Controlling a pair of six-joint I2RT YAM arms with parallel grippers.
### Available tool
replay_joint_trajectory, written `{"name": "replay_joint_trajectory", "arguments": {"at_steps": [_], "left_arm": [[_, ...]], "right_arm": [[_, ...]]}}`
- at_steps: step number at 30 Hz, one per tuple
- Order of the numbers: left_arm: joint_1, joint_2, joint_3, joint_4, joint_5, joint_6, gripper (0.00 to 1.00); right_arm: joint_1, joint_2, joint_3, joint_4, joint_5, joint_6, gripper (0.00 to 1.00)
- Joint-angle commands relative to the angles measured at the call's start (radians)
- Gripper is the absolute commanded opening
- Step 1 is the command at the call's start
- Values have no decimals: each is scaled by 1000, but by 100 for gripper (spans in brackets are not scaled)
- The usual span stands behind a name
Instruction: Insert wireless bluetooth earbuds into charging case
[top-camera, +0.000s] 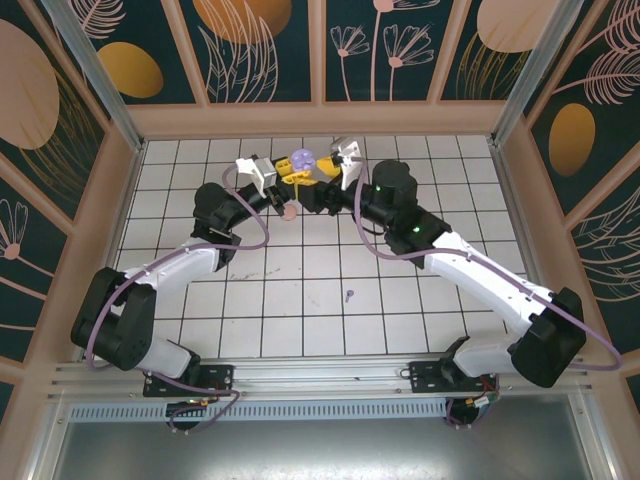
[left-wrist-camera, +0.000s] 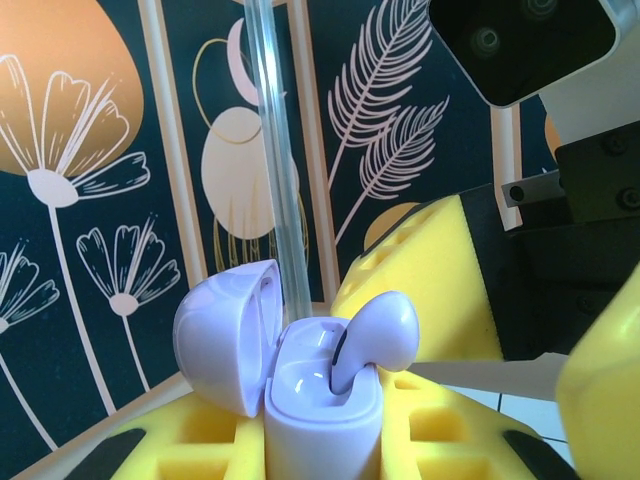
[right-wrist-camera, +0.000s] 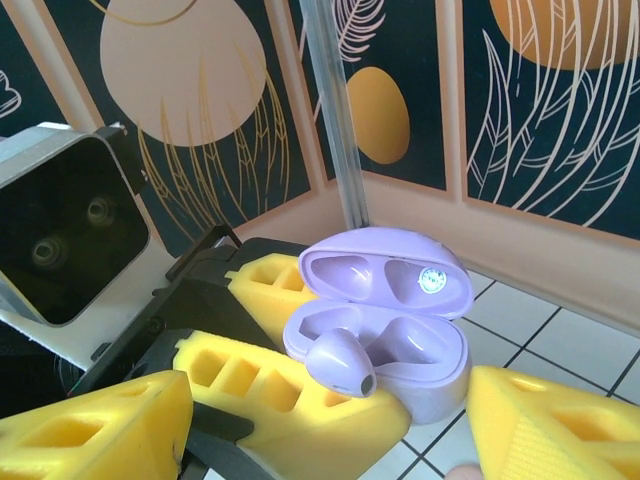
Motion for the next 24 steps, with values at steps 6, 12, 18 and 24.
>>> {"name": "replay_joint_trajectory", "arguments": {"at_steps": [6, 12, 18, 24], "left_arm": [[-2, 0, 20, 36, 1, -1, 0], [-2, 22, 14, 32, -8, -5, 0], [-1, 40, 13, 32, -14, -13, 0], [-2, 50, 13, 28, -20, -13, 0]], "right_arm": [[8, 18, 66, -7, -41, 40, 77], [1, 3, 72, -6, -47, 66, 78], [-5, -15, 66, -4, -54, 83, 78], [-22, -26, 64, 7, -80, 127, 78]]}}
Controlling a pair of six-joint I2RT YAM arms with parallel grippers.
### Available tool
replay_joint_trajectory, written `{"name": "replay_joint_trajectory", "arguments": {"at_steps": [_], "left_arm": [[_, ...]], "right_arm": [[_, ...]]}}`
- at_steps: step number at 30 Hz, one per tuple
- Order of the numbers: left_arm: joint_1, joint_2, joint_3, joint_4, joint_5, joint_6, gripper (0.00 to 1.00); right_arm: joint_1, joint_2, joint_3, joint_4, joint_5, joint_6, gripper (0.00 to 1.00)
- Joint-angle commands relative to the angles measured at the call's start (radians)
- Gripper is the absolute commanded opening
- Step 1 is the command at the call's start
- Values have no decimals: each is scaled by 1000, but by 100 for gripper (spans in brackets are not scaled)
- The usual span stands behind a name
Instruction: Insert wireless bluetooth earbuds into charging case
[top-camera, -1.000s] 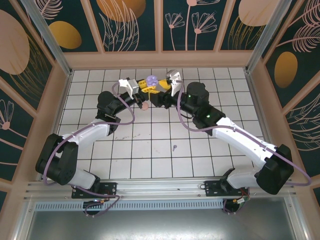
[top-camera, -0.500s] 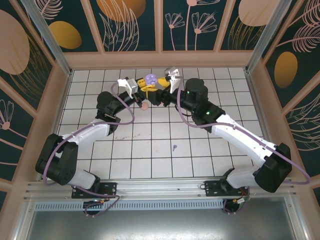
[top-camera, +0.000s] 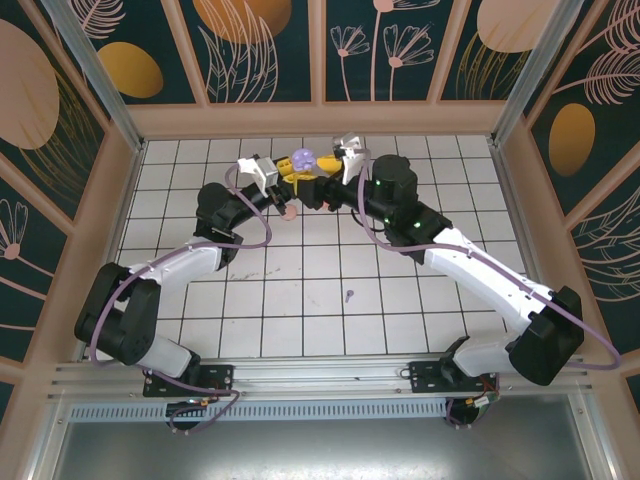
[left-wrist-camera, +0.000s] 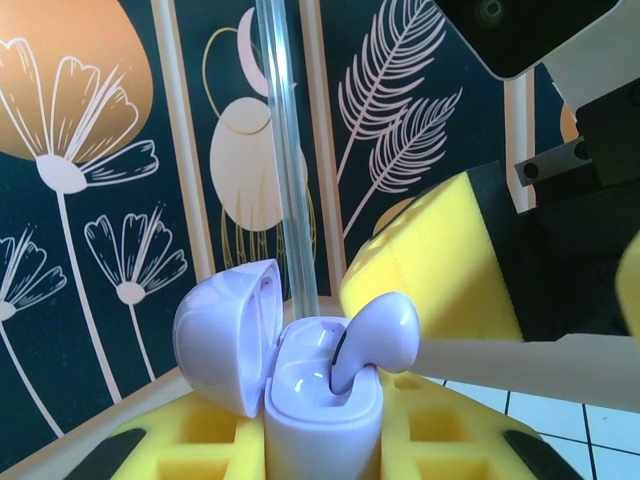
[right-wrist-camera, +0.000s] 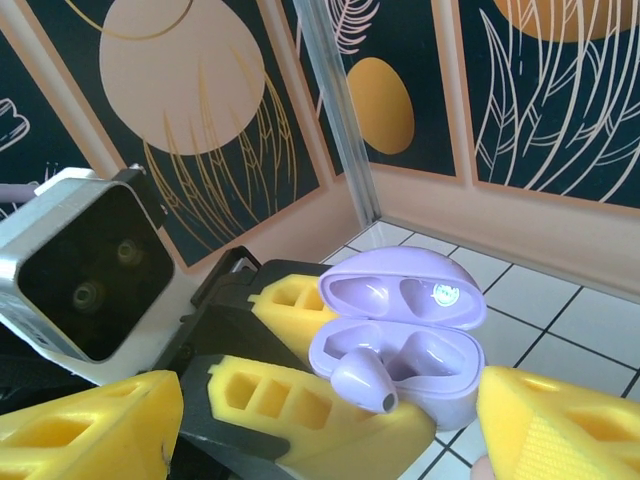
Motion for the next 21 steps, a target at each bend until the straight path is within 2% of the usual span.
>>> {"name": "replay_joint_trajectory", "arguments": {"at_steps": [1, 16, 18, 19, 21], "left_arm": [[-2, 18, 12, 11, 0, -12, 0], [-2, 33, 7, 15, -2, -17, 0], [-2, 32, 6, 15, -1, -17, 0], [-2, 32, 7, 12, 0, -14, 0], [-1, 31, 3, 9, 0, -9, 0]], "right_arm": [[-9, -38, 32, 47, -61, 51, 78], [-83, -82, 37, 51, -86, 162, 77], [-97, -85, 40, 27, -72, 175, 72], [-106, -81, 50, -3, -67, 178, 66], [-121, -73, 67, -55, -59, 184, 46]]}}
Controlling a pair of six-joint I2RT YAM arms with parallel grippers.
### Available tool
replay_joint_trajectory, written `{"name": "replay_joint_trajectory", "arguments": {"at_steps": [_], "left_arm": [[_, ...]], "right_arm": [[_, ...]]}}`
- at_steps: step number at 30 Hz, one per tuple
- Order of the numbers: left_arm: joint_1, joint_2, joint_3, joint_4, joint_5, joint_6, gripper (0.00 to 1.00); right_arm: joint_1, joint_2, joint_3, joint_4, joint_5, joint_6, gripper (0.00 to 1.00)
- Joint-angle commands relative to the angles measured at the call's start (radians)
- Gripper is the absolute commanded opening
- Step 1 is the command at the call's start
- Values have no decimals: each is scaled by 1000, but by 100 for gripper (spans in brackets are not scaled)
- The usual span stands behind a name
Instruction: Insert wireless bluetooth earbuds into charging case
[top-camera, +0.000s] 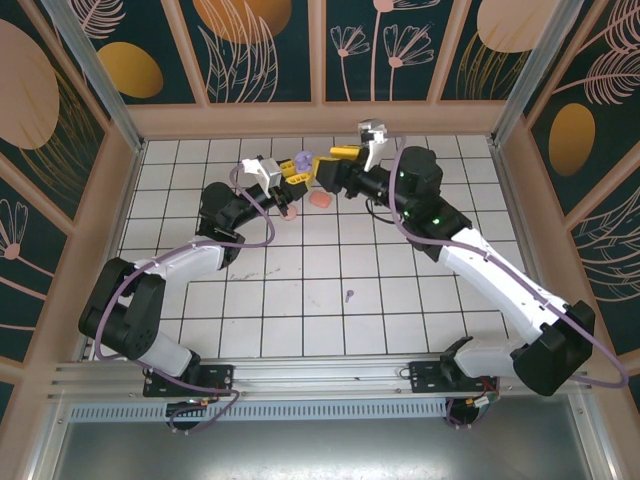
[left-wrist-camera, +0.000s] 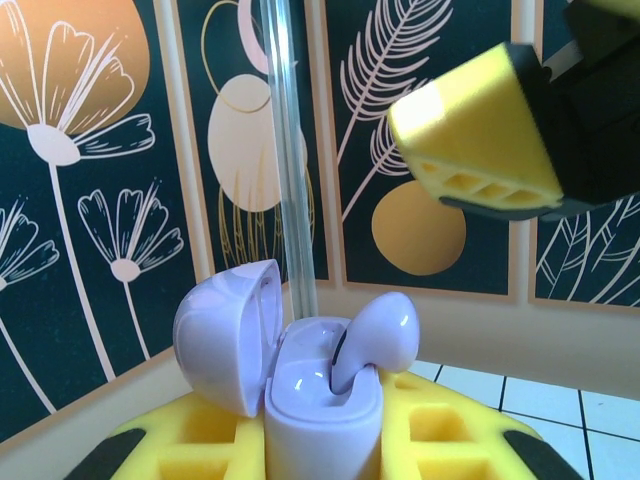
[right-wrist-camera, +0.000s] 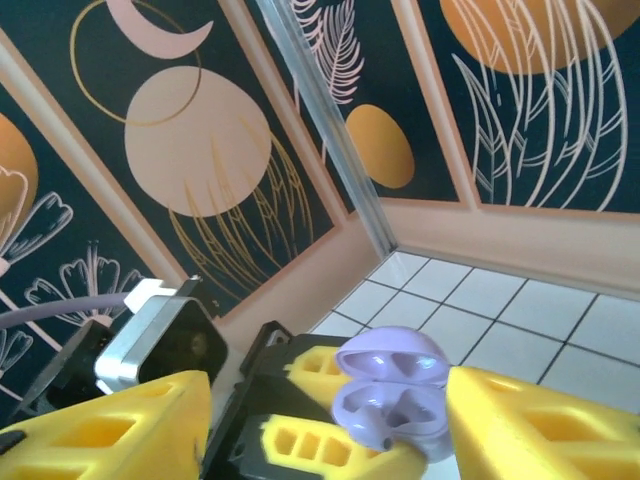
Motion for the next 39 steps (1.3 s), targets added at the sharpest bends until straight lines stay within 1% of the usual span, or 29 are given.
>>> {"name": "replay_joint_trajectory", "arguments": {"at_steps": [1, 3, 4, 10, 16, 24, 32, 39], "left_arm": [[-1, 0, 4, 10, -1, -4, 0], [-2, 0, 6, -6, 2, 9, 0], [-1, -1, 7, -15, 5, 16, 0], [-2, -3, 15, -72, 16, 58, 0], [-2, -1, 22, -82, 19, 62, 0], [-3, 3, 34, -87, 21, 62, 0], [-2, 7, 39, -87, 21, 58, 0], [-2, 13, 41, -86, 21, 59, 0]], "right_arm": [[-28, -3, 63, -79, 9, 28, 30], [-38, 18, 91, -141, 5, 26, 2], [-41, 29, 105, -170, 3, 25, 0], [-39, 96, 187, -315, -5, 16, 0], [-40, 116, 198, -364, -5, 25, 0], [-38, 135, 175, -353, -35, 46, 0], [-28, 176, 197, -343, -62, 51, 0], [1, 195, 223, -350, -56, 43, 0]]}}
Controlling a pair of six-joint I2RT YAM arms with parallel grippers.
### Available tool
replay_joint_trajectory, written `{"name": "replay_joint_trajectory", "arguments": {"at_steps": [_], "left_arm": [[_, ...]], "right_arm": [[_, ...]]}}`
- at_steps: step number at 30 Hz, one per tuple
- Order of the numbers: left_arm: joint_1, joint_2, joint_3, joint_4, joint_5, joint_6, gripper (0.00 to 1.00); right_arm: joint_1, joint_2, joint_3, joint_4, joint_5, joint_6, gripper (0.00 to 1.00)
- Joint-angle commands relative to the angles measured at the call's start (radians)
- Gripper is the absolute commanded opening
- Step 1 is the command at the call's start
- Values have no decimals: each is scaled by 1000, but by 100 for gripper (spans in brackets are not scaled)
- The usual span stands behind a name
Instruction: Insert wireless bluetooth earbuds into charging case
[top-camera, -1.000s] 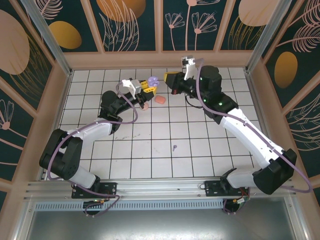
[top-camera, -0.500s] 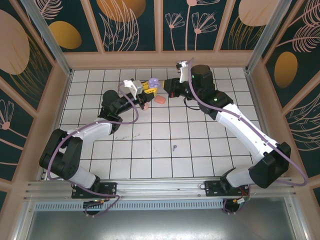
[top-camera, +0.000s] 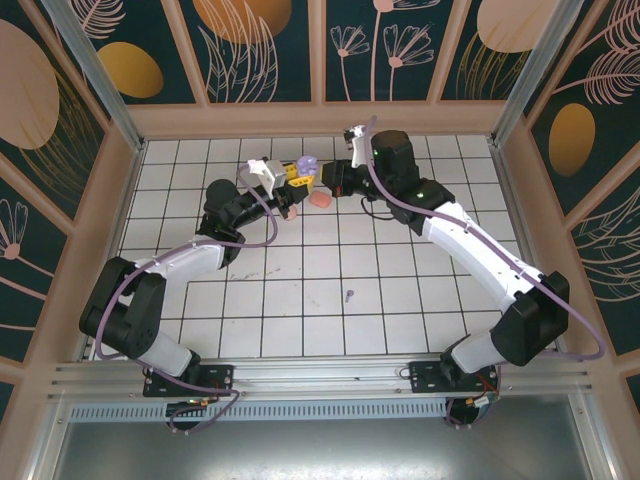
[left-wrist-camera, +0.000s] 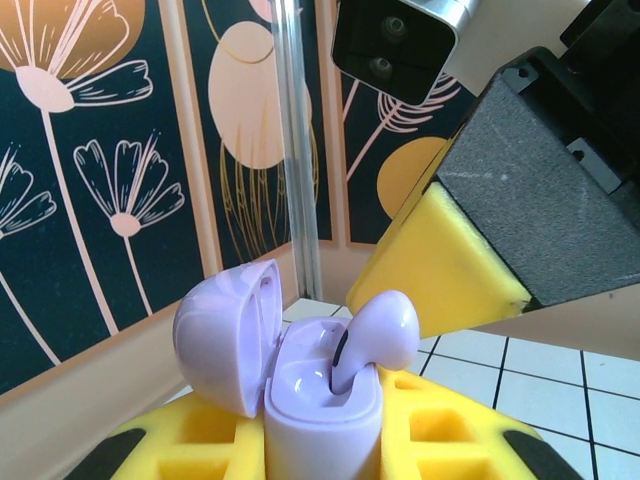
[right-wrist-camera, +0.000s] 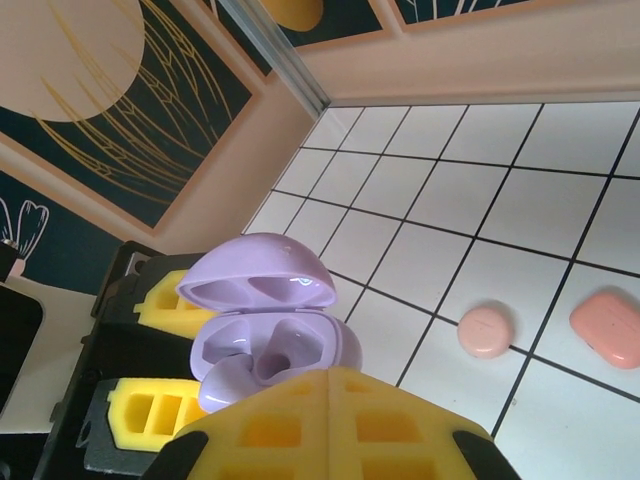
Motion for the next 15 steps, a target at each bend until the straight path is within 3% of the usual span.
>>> {"name": "replay_joint_trajectory", "arguments": {"at_steps": [1, 15], "left_arm": [[-4, 8, 35, 19, 21, 10, 0], [-4, 5, 26, 17, 14, 10, 0]], "right_arm": [[31, 13, 61, 1, -22, -1, 0], [81, 47, 105, -24, -5, -13, 0]]}}
